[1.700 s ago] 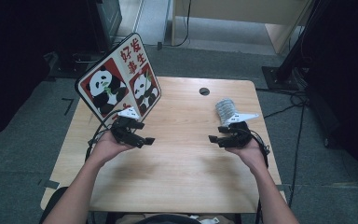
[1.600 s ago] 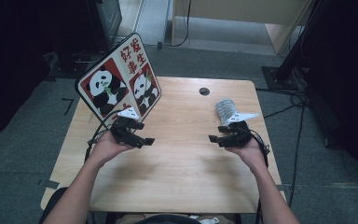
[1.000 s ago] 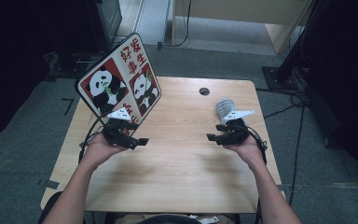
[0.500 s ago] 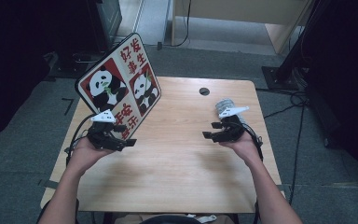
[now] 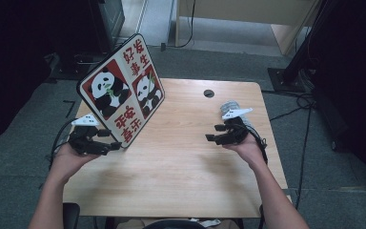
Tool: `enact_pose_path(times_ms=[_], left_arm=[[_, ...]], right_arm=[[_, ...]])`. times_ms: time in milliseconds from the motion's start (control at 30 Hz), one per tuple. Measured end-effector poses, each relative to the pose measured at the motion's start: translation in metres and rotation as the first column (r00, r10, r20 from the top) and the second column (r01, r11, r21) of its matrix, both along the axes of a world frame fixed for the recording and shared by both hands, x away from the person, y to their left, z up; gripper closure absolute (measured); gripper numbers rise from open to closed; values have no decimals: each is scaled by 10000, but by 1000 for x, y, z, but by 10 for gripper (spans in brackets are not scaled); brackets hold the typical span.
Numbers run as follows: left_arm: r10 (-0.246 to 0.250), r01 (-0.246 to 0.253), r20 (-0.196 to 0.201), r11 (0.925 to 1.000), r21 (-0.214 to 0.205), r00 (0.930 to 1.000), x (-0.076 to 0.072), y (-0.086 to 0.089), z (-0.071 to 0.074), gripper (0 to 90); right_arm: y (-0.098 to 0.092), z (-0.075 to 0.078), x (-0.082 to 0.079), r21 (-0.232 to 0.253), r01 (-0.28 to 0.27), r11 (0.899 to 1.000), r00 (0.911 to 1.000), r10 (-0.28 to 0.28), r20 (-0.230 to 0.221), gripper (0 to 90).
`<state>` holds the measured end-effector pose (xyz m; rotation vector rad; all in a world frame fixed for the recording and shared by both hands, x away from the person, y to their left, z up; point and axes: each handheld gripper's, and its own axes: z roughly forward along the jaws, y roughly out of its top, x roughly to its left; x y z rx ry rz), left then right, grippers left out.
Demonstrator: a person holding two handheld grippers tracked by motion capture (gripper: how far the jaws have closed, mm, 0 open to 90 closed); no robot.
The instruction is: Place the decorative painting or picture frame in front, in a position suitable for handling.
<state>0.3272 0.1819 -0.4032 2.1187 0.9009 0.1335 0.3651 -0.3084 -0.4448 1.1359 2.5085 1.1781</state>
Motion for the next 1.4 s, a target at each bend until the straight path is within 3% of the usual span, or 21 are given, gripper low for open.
enact_pose_path(times_ms=[300,400,567,700,900,1200,1400], left_arm=[[645,-645,35,9978,-179,9979,3,30,9,256],[985,-988,-154,9949,-224,9950,10,42,11,256],[990,-995,-131,9942,-416,9950,24,47,32,256],[1062,-1065,-161,9942,-177,9942,39,46,48,256],[1089,-1097,-257,9935,-303,9937,54,43,67,256],[866,-867,-151,9962,-26,9961,81,34,104,269],[777,-764,-323,9963,391,9965,103,25,122,272]], right_arm=[[4,0,-1,-140,-62,9999,10000,62,-11,357],[2,0,-1,-168,22,9999,10000,-23,-59,357],[2,0,-1,-167,-42,9999,10000,41,-51,357],[3,0,-1,-173,-36,9998,10000,35,-40,357],[1,-1,-1,-256,15,9997,10000,-17,-82,357],[4,-2,-1,-349,-70,9994,9999,66,-112,357],[6,-3,-2,-465,-140,9988,9999,136,-91,357]])
